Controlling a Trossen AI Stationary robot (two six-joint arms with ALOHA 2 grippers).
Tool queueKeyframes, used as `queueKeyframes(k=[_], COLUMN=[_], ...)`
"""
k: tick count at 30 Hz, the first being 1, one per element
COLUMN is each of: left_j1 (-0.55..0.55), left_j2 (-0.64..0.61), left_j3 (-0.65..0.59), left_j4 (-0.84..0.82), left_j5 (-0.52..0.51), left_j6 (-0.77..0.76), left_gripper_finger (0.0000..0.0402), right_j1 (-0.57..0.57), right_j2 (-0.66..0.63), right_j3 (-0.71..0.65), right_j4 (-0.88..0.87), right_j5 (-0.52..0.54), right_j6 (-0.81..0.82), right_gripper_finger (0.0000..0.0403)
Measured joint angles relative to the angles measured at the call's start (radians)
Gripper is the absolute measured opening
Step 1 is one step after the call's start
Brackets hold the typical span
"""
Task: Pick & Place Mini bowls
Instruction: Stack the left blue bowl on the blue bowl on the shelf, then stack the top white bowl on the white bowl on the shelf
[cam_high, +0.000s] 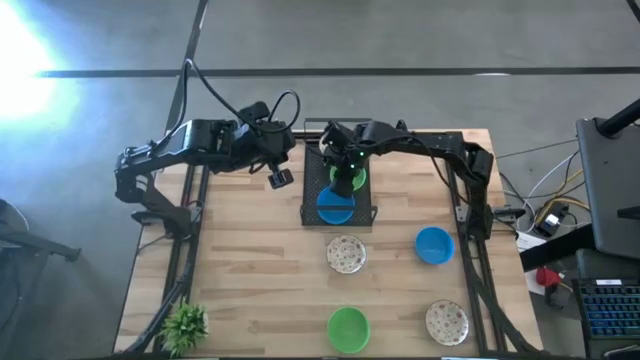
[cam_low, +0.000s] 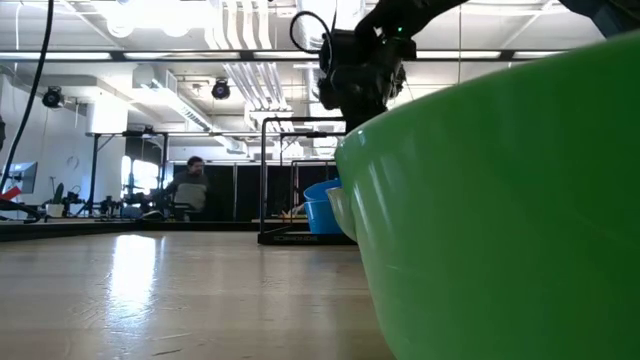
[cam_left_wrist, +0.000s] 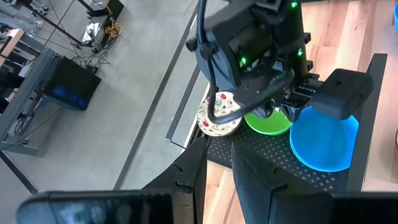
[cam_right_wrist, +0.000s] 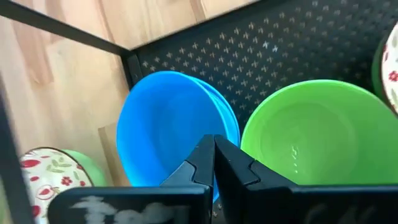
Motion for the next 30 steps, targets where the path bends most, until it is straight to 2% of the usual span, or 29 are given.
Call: queueKeyframes(k=[10, 17, 23, 30], left_j1=[0.0, 0.0, -0.001, -0.001], left_j2=[0.0, 0.0, 0.0, 0.0], left_j3=[0.0, 0.0, 0.0, 0.0], left_j4=[0.0, 0.0, 0.0, 0.0], left_j5=[0.0, 0.0, 0.0, 0.0], left_j6=[0.0, 0.0, -0.005, -0.014], left_gripper_finger=[0.0078, 0.0078, 0.0078, 0.0078], right_j1=[-0.001, 0.0, 0.005, 0.023], right_j2=[0.051, 0.04, -0.08, -0.27], right_j3=[-0.031, -0.032, -0.027, -0.029], right_j4=[0.039, 0.032, 0.014, -0.049], right_j5=[0.021, 0.028, 0.04, 0.236], right_j6=[0.014, 0.021, 0.076, 0.156], right_gripper_finger=[0.0008, 0.0008, 0.0008, 0.0008])
